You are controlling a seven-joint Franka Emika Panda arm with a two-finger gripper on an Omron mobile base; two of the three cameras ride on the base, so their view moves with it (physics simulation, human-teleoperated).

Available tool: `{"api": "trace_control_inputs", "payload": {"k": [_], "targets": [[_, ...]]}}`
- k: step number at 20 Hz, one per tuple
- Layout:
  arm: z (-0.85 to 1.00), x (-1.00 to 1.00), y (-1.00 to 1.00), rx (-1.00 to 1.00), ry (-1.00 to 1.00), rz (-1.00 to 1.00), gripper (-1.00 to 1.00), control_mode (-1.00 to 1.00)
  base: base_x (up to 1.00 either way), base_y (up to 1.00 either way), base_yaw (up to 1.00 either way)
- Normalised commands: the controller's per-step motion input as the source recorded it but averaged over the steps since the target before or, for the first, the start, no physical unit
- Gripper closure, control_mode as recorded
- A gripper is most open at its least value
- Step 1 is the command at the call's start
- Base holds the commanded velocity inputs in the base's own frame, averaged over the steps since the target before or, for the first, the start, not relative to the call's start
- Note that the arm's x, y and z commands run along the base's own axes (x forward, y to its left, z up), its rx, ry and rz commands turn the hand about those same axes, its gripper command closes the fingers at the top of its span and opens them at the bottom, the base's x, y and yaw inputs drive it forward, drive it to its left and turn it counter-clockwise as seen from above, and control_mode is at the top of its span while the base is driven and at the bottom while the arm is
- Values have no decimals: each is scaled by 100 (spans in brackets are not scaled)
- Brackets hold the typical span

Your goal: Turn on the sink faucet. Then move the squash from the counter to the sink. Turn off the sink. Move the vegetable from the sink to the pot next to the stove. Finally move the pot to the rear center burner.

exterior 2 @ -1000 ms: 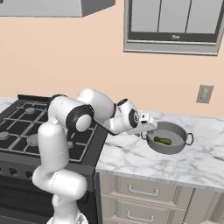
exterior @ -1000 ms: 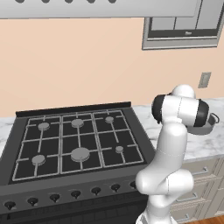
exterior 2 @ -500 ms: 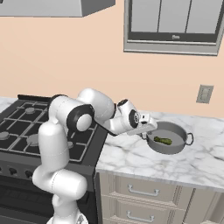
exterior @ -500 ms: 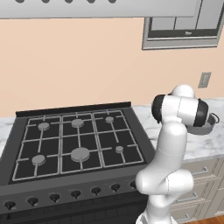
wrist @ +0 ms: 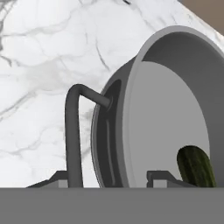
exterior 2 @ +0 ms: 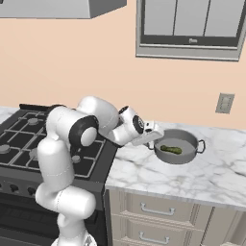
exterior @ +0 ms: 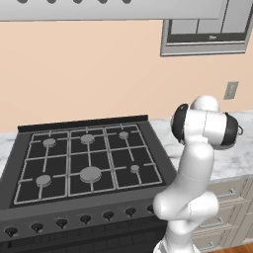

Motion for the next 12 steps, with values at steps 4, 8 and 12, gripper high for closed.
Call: {"api": "trace_control_inputs", "payload": {"k": [4,8,12], "targets": [[11,0,80,-10,0,4,100,-100,0,0,0],[30,0,75,-2,0,14,100,-100,0,0,0],[50,0,54,0,0,20,100,-100,0,0,0]]}}
